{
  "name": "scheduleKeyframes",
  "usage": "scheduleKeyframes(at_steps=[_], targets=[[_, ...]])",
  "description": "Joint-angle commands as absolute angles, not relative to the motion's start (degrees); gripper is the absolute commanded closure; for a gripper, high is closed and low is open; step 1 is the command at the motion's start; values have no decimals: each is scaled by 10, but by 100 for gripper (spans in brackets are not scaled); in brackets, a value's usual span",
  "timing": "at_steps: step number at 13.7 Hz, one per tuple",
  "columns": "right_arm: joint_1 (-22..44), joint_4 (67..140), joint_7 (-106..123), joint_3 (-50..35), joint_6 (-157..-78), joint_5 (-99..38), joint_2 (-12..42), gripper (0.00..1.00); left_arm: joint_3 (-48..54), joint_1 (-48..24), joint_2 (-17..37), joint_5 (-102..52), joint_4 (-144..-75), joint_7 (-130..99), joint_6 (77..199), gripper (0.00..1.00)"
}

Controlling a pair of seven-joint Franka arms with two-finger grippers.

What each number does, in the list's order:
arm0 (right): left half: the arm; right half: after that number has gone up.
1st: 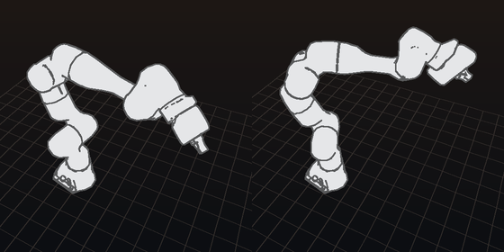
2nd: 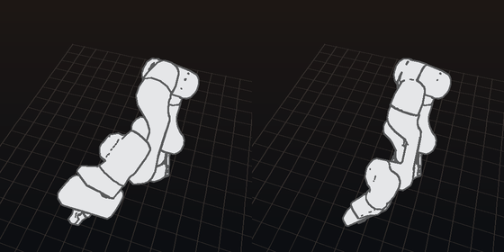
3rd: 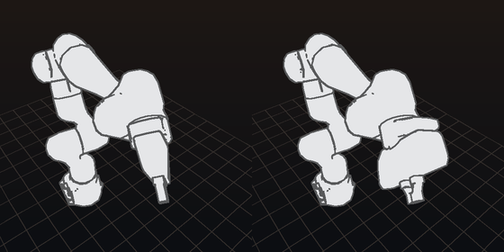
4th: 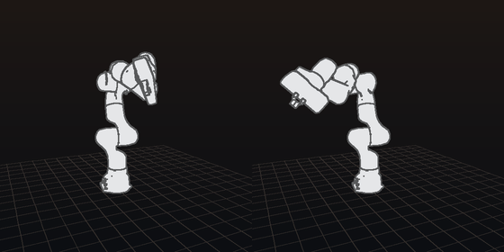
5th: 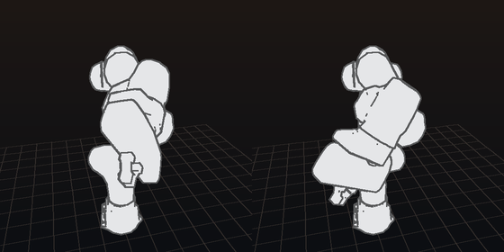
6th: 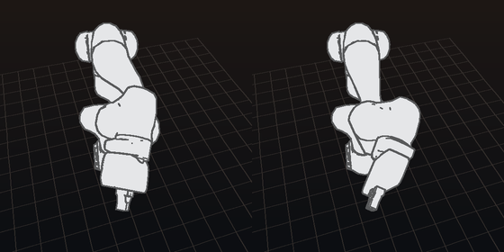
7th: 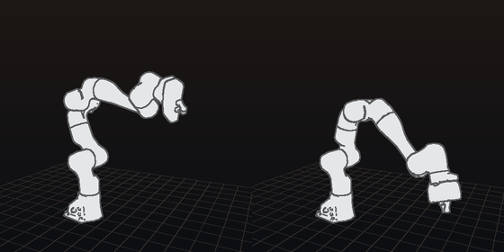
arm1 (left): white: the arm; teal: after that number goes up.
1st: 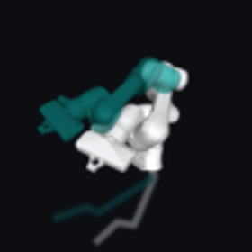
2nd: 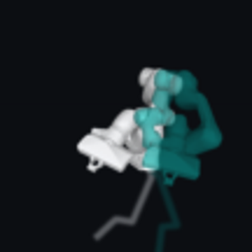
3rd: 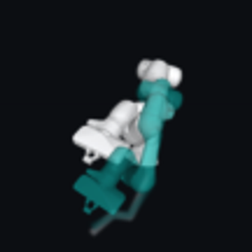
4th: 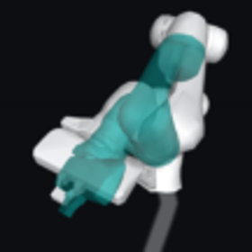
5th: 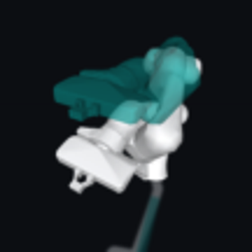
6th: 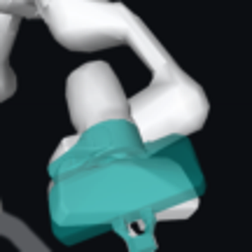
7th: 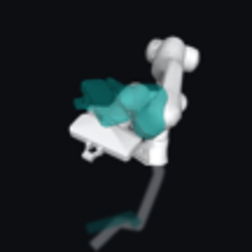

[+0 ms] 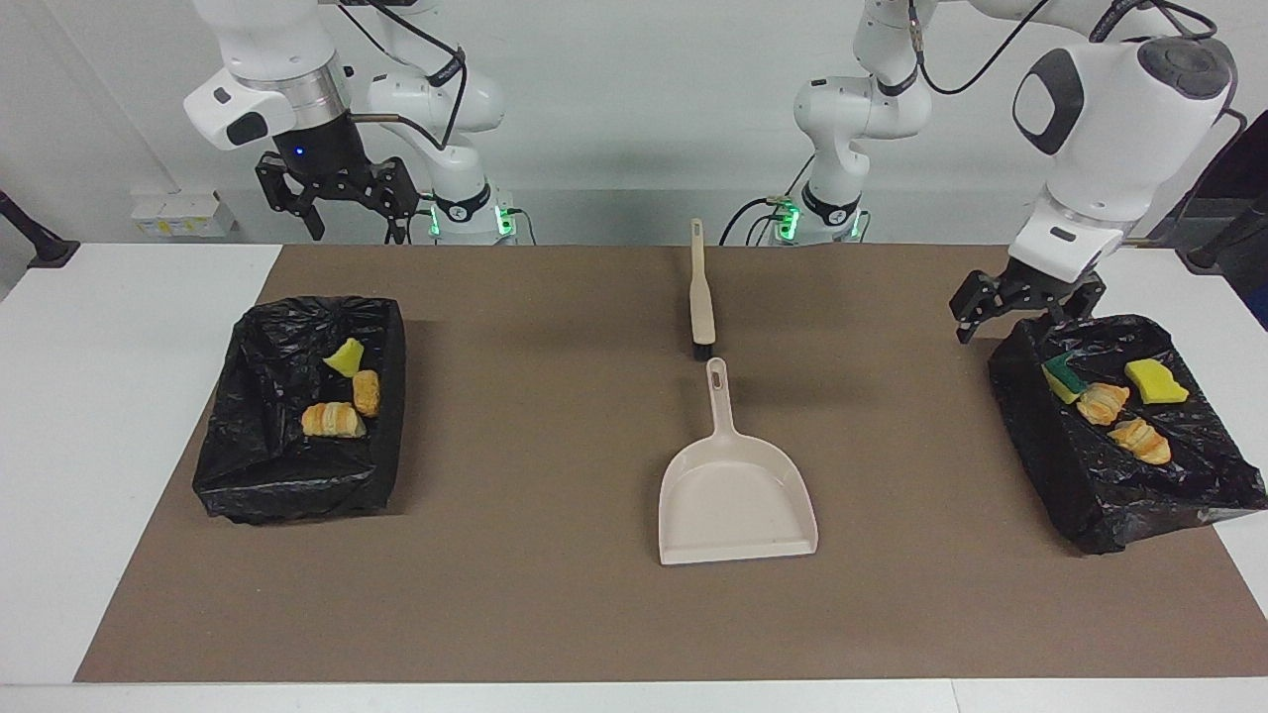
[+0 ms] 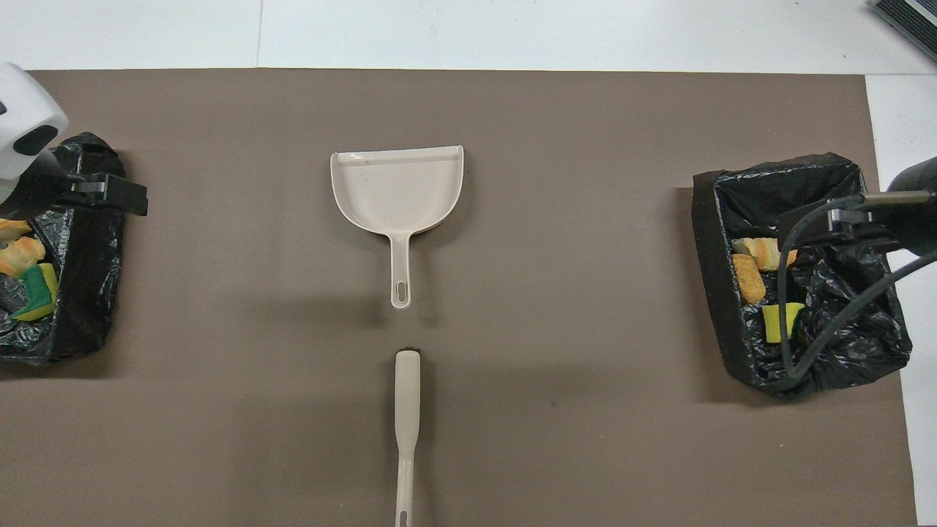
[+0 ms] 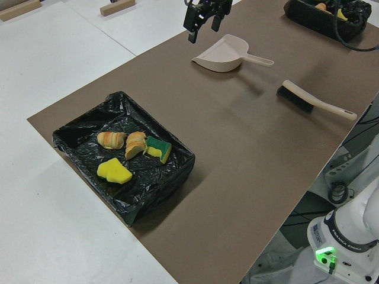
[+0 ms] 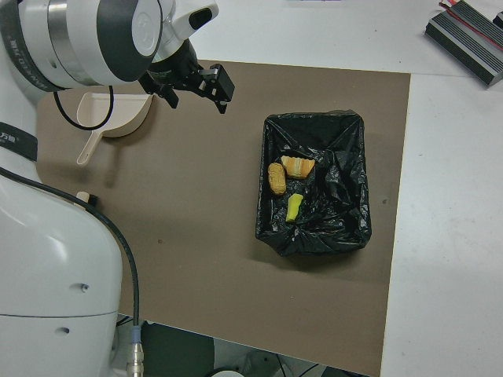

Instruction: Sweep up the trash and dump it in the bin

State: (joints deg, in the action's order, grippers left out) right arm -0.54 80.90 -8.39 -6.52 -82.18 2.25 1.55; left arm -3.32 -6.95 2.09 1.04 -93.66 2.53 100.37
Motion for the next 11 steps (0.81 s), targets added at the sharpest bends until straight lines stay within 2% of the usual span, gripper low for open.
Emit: scheduleKeyframes(at_steps=[1, 3, 8, 11], targets=[[-13, 809, -69, -70, -817, 10, 13, 0, -27, -54, -36, 15, -983, 48, 988, 0], [-15, 809, -69, -70, -817, 10, 13, 0, -27, -53, -51, 15, -977, 75, 944, 0], [-17, 809, -69, -69, -819, 10, 13, 0, -29, -52, -52, 0, -976, 70, 941, 0], [-17, 809, -69, -69, -819, 10, 13, 0, -29, -40, -36, -18, -935, 71, 910, 0]])
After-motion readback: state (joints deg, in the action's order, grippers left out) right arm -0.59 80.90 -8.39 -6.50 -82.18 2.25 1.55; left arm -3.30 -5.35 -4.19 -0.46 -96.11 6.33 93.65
